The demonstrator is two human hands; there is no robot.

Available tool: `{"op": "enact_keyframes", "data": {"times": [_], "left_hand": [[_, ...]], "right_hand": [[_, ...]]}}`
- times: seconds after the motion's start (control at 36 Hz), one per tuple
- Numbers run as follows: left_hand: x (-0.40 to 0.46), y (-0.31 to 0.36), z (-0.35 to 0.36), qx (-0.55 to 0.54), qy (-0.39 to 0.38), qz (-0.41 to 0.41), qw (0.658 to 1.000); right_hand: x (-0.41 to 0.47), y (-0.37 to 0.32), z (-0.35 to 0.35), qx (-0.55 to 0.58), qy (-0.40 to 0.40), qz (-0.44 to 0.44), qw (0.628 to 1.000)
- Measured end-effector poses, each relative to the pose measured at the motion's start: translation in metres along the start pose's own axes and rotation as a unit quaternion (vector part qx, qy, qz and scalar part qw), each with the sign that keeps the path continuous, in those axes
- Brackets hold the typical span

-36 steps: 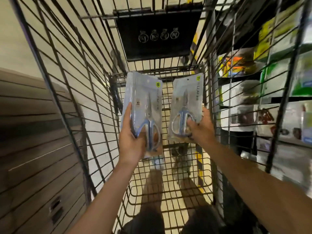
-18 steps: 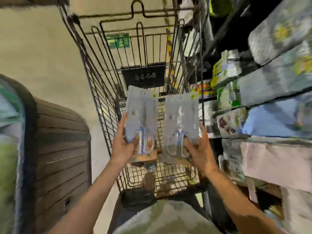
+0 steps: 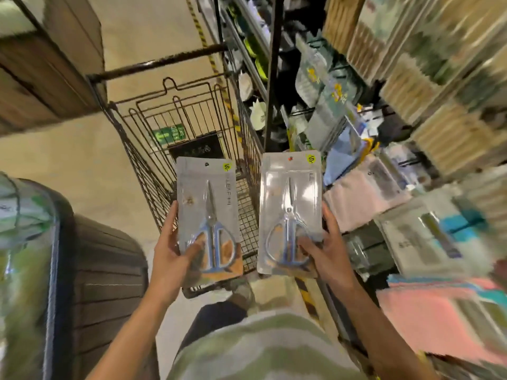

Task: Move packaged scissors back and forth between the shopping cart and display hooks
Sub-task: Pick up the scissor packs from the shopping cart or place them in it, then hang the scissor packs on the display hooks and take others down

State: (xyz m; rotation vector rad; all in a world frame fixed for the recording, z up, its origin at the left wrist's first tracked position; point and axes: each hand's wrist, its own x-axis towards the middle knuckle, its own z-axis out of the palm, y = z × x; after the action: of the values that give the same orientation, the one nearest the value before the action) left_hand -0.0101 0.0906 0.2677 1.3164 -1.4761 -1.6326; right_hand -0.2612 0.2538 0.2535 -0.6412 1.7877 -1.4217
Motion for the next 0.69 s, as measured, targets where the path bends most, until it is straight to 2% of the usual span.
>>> {"op": "enact_keyframes", "data": {"times": [0.19, 0.47, 0.56, 0.69], "left_hand": [[-0.048, 0.018, 0.026, 0.009, -0.083, 0.055, 0.995], [-0.092, 0.025, 0.042, 0.053, -0.218, 0.117, 0.968], [-0.109, 0.024, 0.041, 0.046, -0.252, 0.118, 0.959], [-0.139, 0.015, 0.031, 0.05, -0.306, 0.084, 0.947]], "right_hand": [[-0.096, -0.009, -0.035, 0.057, 0.073, -0.043, 0.995], [-0.218, 0.011, -0.04, 0.108, 0.25, -0.019, 0.962], [-0.257, 0.011, -0.026, 0.116, 0.305, -0.006, 0.945], [-0.318, 0.016, -0.005, 0.118, 0.35, 0.017, 0.929]]}}
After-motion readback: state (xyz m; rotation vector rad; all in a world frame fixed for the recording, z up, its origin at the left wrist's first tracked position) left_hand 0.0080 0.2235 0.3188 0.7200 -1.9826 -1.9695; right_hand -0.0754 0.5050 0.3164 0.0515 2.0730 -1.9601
